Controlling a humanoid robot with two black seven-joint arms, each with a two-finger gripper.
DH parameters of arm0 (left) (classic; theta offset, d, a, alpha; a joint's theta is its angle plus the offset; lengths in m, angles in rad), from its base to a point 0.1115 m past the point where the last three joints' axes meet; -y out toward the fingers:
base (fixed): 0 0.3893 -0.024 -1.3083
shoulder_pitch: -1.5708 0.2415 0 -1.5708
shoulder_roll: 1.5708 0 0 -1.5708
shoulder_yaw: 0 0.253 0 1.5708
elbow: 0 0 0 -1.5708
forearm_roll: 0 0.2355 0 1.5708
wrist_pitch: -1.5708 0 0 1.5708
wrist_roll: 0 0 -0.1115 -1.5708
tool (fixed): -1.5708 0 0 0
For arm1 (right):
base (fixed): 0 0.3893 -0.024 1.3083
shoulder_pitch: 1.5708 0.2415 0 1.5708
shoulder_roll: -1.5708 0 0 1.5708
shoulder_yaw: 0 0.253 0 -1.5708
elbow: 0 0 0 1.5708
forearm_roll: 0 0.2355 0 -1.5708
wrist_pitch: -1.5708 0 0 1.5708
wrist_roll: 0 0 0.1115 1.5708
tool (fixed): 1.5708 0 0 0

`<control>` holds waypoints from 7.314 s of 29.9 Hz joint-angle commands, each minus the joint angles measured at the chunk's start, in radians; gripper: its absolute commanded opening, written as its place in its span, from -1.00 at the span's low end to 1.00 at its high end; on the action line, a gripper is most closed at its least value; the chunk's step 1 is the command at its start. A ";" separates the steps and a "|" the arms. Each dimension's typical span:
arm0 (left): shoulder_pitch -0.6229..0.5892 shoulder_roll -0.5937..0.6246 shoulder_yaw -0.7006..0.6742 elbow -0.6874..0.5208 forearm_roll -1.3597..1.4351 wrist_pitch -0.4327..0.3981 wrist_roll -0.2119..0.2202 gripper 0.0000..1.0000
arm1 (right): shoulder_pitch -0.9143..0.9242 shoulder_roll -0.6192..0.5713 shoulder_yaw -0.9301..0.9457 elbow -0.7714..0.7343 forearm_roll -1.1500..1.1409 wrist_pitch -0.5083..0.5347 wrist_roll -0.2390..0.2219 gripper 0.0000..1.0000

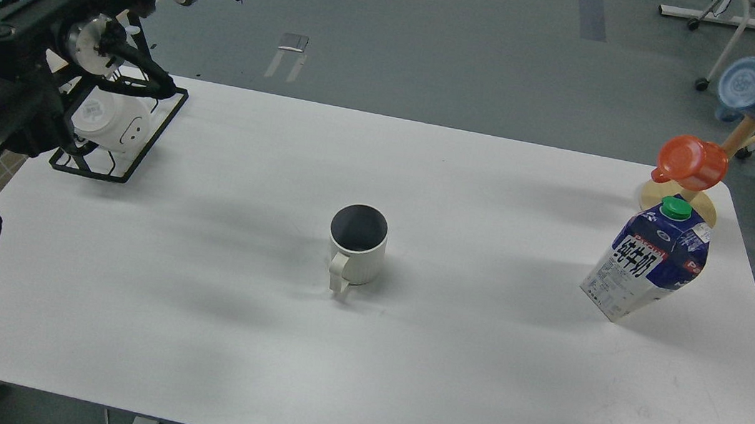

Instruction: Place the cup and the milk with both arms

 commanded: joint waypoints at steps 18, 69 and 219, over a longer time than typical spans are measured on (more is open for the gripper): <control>0.015 -0.025 -0.004 0.006 0.002 -0.014 0.016 0.93 | -0.591 -0.158 -0.002 0.193 -0.497 -0.753 0.000 0.98; 0.039 -0.021 -0.001 -0.004 0.003 -0.032 0.014 0.93 | -0.538 0.215 0.010 0.019 -0.755 -0.765 0.000 -1.00; 0.070 0.001 -0.018 -0.006 0.000 -0.036 0.014 0.96 | -0.244 0.165 -0.033 0.241 -0.576 -0.611 0.000 0.32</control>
